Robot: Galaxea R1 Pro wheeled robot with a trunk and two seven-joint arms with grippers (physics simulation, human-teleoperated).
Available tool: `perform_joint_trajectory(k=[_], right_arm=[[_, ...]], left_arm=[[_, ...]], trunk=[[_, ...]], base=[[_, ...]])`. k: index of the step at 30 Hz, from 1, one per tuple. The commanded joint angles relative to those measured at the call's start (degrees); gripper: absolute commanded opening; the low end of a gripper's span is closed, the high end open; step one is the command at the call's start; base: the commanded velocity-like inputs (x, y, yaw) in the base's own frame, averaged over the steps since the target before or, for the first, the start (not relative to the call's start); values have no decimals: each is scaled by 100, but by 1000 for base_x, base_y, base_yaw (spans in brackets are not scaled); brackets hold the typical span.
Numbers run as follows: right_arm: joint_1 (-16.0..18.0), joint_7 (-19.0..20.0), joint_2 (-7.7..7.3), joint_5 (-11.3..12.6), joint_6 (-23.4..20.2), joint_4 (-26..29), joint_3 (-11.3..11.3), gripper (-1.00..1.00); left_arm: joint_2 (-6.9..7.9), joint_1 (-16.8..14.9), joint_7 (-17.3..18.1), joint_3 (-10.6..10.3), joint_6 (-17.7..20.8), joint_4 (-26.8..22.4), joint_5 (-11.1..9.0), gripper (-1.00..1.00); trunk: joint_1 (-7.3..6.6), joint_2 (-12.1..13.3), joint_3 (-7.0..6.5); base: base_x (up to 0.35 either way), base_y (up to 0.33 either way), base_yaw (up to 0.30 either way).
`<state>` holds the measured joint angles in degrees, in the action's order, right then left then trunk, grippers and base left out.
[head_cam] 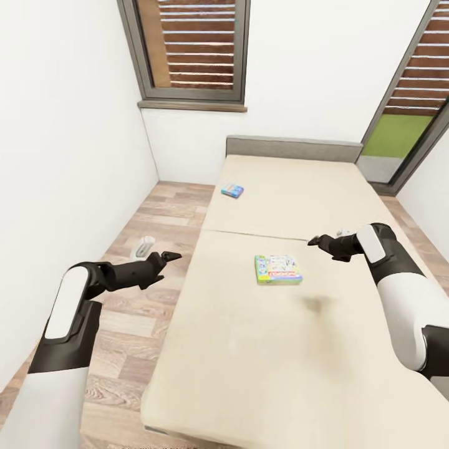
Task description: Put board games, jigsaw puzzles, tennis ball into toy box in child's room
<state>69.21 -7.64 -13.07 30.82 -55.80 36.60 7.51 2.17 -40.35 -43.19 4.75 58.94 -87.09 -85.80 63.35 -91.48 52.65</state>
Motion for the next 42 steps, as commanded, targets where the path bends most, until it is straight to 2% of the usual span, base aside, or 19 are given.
perform_joint_trajectory(k=[1,3,4,5,9,14,22,24,28,42], right_arm=[[3,-54,6,62,-19,3,7,100],[2,-52,7,62,-19,4,7,100],[1,-49,10,63,-19,3,6,100],[1,-49,10,63,-19,3,6,100],[5,-43,13,64,-19,4,5,100],[83,-39,27,70,-16,-2,3,100],[372,-39,45,69,-12,-237,-2,100],[595,-42,47,67,-7,-452,-3,100],[793,-43,44,61,2,-646,-3,100],[908,-37,14,67,-7,-753,-2,100]], left_arm=[[43,4,-57,18,13,-2,-65,100],[94,19,-52,38,13,4,-69,100],[227,67,-40,119,16,14,-77,100],[227,67,-40,119,16,14,-77,100],[460,168,-9,369,14,39,-92,100],[563,220,18,573,10,241,-97,100],[606,239,38,684,0,512,-107,100],[619,244,49,716,-4,576,-110,100],[628,251,54,739,-10,614,-107,100],[632,271,50,753,-27,637,-96,100]], trunk=[[-1,-2,14],[-1,-2,33],[-1,-2,42],[-1,-2,52],[-1,-2,89],[-1,-2,136],[-1,-2,212],[-1,-2,231],[-1,-2,268],[-1,-2,400]], base=[[0,0,0],[0,0,0],[0,0,0],[0,0,0],[0,0,0],[0,0,0],[0,0,0],[0,0,0],[0,0,0],[0,0,7]])
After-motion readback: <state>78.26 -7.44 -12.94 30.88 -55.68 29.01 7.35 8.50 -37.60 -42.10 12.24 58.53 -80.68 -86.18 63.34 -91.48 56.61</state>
